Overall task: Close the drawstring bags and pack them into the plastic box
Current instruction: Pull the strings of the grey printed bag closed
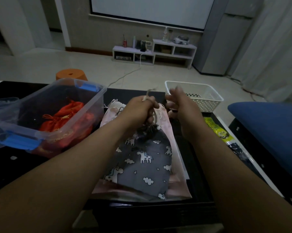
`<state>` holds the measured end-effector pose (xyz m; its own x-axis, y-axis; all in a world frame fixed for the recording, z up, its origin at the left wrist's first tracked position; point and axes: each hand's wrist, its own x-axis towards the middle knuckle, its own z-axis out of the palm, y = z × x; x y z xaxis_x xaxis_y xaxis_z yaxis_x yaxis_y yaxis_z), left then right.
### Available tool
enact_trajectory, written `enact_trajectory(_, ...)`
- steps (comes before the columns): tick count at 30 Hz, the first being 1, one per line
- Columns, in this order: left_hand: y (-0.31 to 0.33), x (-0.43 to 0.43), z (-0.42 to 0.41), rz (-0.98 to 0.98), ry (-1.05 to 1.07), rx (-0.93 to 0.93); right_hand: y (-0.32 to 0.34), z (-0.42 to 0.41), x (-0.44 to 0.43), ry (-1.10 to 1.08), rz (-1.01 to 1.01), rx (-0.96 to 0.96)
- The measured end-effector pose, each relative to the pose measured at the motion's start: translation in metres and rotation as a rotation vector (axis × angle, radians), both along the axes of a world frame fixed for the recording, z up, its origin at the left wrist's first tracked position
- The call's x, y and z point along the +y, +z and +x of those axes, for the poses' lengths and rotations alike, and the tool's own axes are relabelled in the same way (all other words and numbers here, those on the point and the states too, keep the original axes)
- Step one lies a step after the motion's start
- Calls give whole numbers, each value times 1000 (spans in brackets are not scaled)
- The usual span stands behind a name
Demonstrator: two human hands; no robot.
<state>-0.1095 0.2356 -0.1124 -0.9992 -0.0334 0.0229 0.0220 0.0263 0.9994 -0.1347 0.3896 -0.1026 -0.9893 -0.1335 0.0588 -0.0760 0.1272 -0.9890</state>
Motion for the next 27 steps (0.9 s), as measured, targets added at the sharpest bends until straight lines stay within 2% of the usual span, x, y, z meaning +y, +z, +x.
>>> enact_trajectory(1,0,-3,-2,49,-8,-16,-5,-2,5,26,86,-12)
enact_trajectory(4,-2,-10,-7,173,-41,-49,-27,6,7,285,365,19)
enact_trajectory(7,-4,-12,-10,313,-22,-84,-41,7,-2,268,327,18)
enact_trajectory(11,-8,-18,-12,392,83,-107,-49,4,-8,192,301,-93)
enact_trajectory(14,-9,-32,-19,296,267,-63,-52,4,-9,91,259,-203)
enact_trajectory(16,-5,-39,-20,225,308,-35,-50,2,-11,56,200,-240)
enact_trajectory(19,6,-36,-13,293,184,-48,-47,4,-15,112,278,-196)
enact_trajectory(23,16,-21,-3,267,-6,-19,-45,11,-21,234,427,-88)
enact_trajectory(27,16,-7,-1,328,-92,-34,-43,16,-28,296,428,5)
